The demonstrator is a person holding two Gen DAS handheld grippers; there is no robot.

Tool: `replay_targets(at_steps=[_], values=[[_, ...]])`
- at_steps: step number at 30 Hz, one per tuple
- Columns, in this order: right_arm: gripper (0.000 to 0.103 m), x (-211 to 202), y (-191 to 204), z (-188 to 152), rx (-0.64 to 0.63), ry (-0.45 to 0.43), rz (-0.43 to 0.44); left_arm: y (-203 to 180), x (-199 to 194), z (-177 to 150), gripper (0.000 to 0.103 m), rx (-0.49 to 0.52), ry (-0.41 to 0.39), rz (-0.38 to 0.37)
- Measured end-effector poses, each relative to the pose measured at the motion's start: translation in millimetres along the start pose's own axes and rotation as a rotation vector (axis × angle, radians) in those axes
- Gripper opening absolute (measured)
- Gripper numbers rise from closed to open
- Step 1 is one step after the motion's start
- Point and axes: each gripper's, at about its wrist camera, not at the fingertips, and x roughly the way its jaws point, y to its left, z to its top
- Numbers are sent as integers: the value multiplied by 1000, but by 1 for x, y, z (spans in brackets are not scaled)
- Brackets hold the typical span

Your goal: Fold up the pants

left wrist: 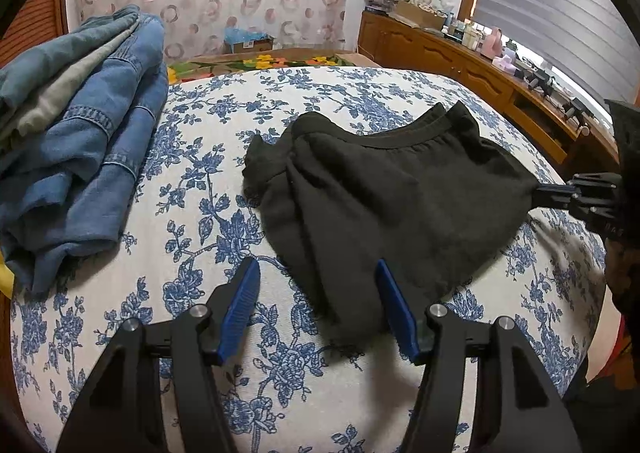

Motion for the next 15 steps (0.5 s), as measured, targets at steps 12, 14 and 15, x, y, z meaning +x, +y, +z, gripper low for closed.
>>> replay_targets(at_steps=[12, 14, 15], values=[[30, -11, 0, 27, 8, -69, -19, 6, -5, 27, 61, -40, -26, 30], [34, -10, -1, 33, 9, -82, -17, 7, -1, 33, 61, -43, -28, 30], [35, -10, -2, 37, 13, -89, -10, 7, 0, 34, 61, -42, -30, 29]])
